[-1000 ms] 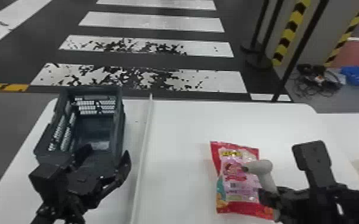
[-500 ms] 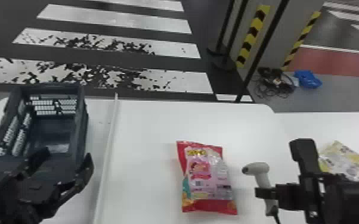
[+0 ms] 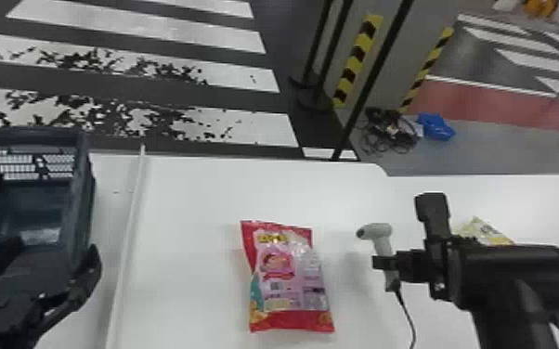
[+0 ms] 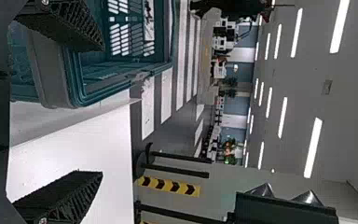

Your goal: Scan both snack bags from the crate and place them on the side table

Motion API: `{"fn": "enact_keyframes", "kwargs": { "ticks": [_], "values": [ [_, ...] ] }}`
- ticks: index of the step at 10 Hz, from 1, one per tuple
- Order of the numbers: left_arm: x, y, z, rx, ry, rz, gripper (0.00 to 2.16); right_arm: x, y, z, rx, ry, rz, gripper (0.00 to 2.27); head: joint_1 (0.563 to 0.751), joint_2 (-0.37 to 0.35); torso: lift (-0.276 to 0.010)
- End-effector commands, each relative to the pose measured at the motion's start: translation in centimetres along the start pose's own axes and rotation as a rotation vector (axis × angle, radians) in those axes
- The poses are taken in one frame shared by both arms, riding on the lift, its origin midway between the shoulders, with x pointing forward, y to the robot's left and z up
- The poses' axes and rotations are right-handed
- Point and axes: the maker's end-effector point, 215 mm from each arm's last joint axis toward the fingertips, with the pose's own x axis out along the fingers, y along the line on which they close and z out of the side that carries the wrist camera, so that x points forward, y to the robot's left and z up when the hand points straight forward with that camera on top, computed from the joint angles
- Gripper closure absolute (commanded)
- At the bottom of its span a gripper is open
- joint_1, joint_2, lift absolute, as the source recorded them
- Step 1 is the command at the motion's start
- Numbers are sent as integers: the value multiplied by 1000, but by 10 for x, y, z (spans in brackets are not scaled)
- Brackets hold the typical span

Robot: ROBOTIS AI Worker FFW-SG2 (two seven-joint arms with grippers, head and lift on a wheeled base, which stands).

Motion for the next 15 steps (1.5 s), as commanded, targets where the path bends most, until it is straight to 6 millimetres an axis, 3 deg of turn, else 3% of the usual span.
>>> {"fn": "enact_keyframes", "kwargs": {
  "ticks": [1, 4, 6, 10, 12, 14, 15],
  "values": [
    [1, 0, 0, 2, 0, 1, 39, 11, -11, 6, -9, -26, -14, 2256, 695, -320, -95],
    [2, 0, 0, 2, 2, 1, 39, 38, -27, 23, -46, -107, -19, 2256, 695, -333, -95],
    [7, -3, 2, 2, -4, -7, 39, 43, -42, 14, -34, -89, -34, 2256, 695, -345, -95],
    [7, -5, 2, 1, -4, -10, 39, 46, -51, 3, -25, -53, -42, 2253, 695, -350, -95],
    [6, -5, 2, 1, -4, -10, 39, 49, -47, -2, -15, -49, -29, 1703, 695, -350, -95],
    [7, -5, 4, 2, -7, -9, 39, 50, -47, -7, -12, -43, -34, 97, 695, -350, -95],
    [6, -5, 5, 2, -9, -11, 39, 49, -51, -8, -5, -44, -39, 26, 695, -350, -95]
  ]
}}
